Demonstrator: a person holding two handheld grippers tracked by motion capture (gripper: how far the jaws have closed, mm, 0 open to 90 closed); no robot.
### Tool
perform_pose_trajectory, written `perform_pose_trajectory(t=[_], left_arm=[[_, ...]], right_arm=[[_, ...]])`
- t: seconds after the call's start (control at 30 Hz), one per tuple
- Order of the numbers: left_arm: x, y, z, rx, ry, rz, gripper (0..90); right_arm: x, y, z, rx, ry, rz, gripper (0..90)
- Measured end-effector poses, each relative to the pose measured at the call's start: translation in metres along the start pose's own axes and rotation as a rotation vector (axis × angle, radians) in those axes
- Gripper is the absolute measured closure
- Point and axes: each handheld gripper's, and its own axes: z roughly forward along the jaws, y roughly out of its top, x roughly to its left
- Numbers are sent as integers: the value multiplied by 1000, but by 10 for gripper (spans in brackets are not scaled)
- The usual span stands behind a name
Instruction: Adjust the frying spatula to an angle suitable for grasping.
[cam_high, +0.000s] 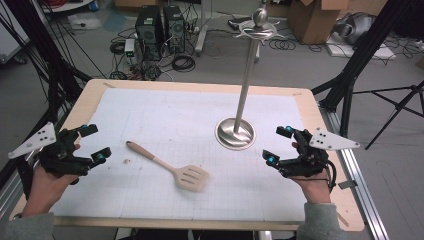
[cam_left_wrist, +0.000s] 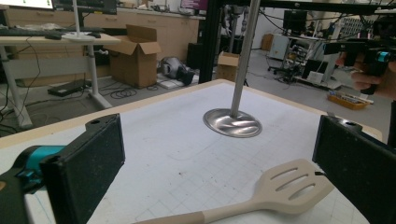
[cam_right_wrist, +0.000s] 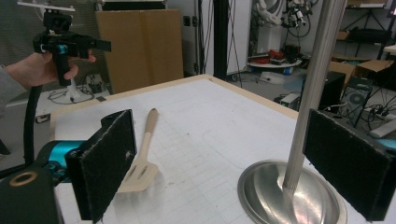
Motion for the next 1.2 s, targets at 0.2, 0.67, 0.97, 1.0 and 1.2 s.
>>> perform_pose_trajectory(t=[0.2,0.67,0.97,1.0,1.2], left_arm=[[0,-5,7,8,-15,7,28],[0,-30,38,114,11,-41,323],[0,-36,56,178,-6,-34,777],[0,-37,58,181,-4,-31,822],[0,-43,70,207,-18,11,898]], right_arm=[[0,-3,0,-4,3,16,84],[-2,-7,2,1,13,40,84],[0,-10,3,13,13,46,85],[1,-10,3,23,10,47,85],[3,-11,2,37,-2,39,85]])
